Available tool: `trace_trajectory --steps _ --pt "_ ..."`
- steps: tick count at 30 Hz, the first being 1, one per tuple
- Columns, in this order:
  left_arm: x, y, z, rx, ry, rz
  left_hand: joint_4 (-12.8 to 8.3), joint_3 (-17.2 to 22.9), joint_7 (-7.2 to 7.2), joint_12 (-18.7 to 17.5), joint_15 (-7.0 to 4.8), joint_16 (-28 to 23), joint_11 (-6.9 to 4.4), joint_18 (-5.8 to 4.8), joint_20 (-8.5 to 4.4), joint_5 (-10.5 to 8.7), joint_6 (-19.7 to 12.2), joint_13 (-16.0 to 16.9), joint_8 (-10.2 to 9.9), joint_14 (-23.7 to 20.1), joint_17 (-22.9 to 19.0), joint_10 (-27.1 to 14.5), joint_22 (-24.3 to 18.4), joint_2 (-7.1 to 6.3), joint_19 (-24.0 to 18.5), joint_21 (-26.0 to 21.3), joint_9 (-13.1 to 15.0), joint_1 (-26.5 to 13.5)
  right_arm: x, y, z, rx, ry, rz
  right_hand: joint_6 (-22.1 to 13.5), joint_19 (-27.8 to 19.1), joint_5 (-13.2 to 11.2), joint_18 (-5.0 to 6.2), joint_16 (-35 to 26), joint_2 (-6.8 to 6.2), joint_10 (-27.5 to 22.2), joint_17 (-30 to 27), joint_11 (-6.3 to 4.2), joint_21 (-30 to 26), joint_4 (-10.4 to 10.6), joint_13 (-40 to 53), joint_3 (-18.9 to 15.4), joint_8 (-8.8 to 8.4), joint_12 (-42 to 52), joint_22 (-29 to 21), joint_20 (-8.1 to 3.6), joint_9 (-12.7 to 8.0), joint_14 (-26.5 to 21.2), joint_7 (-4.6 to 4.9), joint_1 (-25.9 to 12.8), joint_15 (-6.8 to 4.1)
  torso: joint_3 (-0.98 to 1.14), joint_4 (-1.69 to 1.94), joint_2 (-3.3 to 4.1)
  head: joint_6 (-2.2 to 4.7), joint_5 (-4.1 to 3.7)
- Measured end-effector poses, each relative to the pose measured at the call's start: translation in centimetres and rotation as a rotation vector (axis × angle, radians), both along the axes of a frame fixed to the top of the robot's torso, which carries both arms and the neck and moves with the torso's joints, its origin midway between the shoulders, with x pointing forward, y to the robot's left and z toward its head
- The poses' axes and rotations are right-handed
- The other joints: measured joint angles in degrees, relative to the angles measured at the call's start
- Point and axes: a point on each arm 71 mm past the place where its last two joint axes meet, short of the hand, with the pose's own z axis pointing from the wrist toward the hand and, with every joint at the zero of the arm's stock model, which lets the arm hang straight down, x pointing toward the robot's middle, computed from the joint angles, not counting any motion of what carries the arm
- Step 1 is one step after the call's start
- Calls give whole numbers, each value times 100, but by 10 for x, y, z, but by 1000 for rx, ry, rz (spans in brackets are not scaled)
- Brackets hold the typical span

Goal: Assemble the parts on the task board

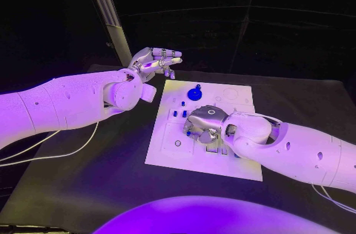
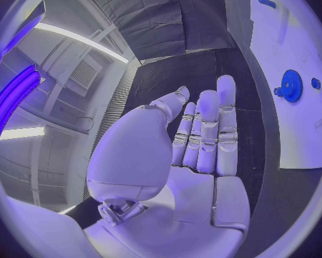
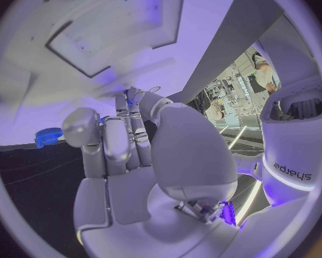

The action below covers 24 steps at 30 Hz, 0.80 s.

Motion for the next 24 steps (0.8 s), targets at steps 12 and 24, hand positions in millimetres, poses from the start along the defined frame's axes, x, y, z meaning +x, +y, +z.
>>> trace_trajectory --steps 12,24 --pt "0 0 0 1 1 0 0 0 0 0 0 0 0 0 20 0 0 0 0 0 0 0 0 0 -20 0 0 0 2 -9 0 27 -8 -22 -996 -597 59 93 -494 -219 -1124 -781 284 -736 105 -27 -806 -33 -253 -1217 205 -42 -103 219 -304 225 0 -3 -2 19 -7" --pt "0 1 0 1 5 -1 0 0 0 0 0 0 0 0 19 0 0 -4 0 0 -6 0 0 0 -20 0 0 0 -4 -54 19 121 -42 -83 -801 -436 154 92 -399 -66 -927 -687 212 -647 116 -11 -1080 22 99 -1018 190 10 -50 170 -197 172 3 -16 -12 152 -142"
